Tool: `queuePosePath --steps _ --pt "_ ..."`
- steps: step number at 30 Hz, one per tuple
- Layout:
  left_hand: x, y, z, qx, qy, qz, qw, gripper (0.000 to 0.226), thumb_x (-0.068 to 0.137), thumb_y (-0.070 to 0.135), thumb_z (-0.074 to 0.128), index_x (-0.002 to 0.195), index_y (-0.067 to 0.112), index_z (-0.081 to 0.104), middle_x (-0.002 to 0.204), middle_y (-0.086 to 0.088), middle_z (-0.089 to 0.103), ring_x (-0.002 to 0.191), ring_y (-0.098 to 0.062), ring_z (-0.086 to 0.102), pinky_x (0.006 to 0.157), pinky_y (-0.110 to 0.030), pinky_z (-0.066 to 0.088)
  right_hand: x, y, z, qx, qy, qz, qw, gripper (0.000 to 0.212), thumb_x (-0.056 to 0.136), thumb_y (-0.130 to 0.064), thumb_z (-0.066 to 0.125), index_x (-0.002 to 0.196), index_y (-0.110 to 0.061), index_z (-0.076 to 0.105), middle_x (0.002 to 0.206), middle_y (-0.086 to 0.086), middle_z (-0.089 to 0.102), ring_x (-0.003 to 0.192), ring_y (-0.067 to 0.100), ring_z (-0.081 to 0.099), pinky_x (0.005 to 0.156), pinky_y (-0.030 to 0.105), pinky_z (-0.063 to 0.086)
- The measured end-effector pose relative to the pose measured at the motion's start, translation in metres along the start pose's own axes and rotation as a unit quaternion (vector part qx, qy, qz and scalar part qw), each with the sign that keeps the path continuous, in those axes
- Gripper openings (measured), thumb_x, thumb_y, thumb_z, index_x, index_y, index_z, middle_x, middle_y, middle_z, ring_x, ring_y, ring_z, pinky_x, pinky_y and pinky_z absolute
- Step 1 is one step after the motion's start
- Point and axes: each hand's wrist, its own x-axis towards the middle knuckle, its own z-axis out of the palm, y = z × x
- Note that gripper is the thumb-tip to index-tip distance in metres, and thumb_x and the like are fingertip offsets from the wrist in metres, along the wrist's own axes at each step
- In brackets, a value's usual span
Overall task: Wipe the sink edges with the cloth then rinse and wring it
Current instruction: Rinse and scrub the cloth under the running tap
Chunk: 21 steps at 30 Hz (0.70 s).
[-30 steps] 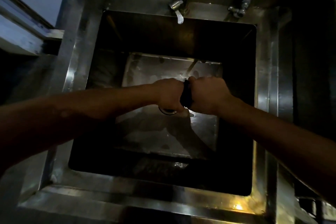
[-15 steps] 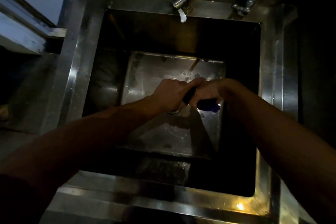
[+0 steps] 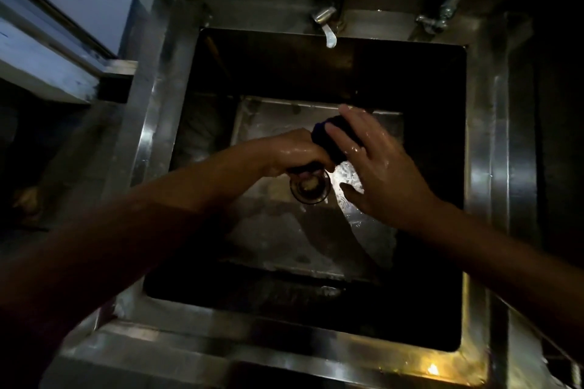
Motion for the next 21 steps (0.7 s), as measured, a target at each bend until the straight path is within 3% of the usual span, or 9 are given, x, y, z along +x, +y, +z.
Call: queuePosePath --steps 4,9,12,15,18,21 --pt "-0.013 0.014 0.009 -0.055 -0.265 -0.025 0.962 0.009 0.094 0.01 0.051 0.085 0.007 0.051 0.064 -0.004 0.044 0.046 -0.01 0.034 0.043 -0.02 0.024 0.003 0.003 0.003 -0.038 0.077 -0.04 0.995 0.058 0.099 -0.043 0.052 0.146 -0.011 0.041 0.154 0.025 0.036 0.133 0.04 0.044 0.097 0.055 0.048" --pt "-0.017 0.02 0.006 -0.02 -0.366 -0.074 0.927 0.022 0.098 0.013 0.048 0.077 0.012 0.052 0.059 0.001 0.045 0.04 -0.006 0.037 0.041 -0.018 0.027 0.003 -0.003 -0.016 -0.06 0.042 -0.069 0.995 0.062 0.094 -0.038 0.055 0.147 -0.014 0.036 0.126 0.017 0.062 0.102 0.032 0.062 0.071 0.043 0.056" --pt "-0.025 0.027 0.009 0.096 -0.342 -0.107 0.929 0.015 0.097 0.01 0.054 0.082 0.011 0.055 0.057 0.002 0.048 0.041 -0.007 0.038 0.042 -0.019 0.03 0.001 -0.01 -0.031 -0.061 -0.039 -0.066 0.995 0.073 0.07 -0.036 0.079 0.133 -0.01 0.053 0.103 0.015 0.07 0.087 0.035 0.068 0.063 0.039 0.053" --pt "-0.031 0.036 0.02 0.219 -0.286 -0.099 0.927 0.009 0.092 0.011 0.063 0.085 0.013 0.057 0.058 0.0 0.049 0.044 -0.01 0.041 0.044 -0.022 0.034 0.0 -0.014 -0.038 -0.066 -0.113 -0.02 0.991 0.066 0.053 -0.031 0.091 0.109 -0.014 0.06 0.09 0.009 0.069 0.079 0.033 0.066 0.064 0.036 0.049" --pt "-0.032 0.043 0.029 0.313 -0.182 -0.04 0.931 0.023 0.089 0.015 0.068 0.073 0.02 0.054 0.059 0.005 0.051 0.045 -0.006 0.048 0.047 -0.018 0.04 0.005 -0.017 -0.036 -0.027 -0.173 0.061 0.983 0.062 0.067 -0.026 0.084 0.12 -0.017 0.052 0.1 0.006 0.068 0.085 0.028 0.065 0.068 0.029 0.043" --pt "-0.021 0.034 0.04 0.437 -0.015 0.064 0.897 0.026 0.088 0.027 0.07 0.074 0.025 0.048 0.065 0.011 0.048 0.052 -0.002 0.048 0.046 -0.013 0.037 0.017 -0.004 -0.025 -0.034 -0.243 0.13 0.961 0.054 0.077 -0.028 0.077 0.123 -0.016 0.052 0.102 0.006 0.069 0.08 0.021 0.058 0.069 0.027 0.041"
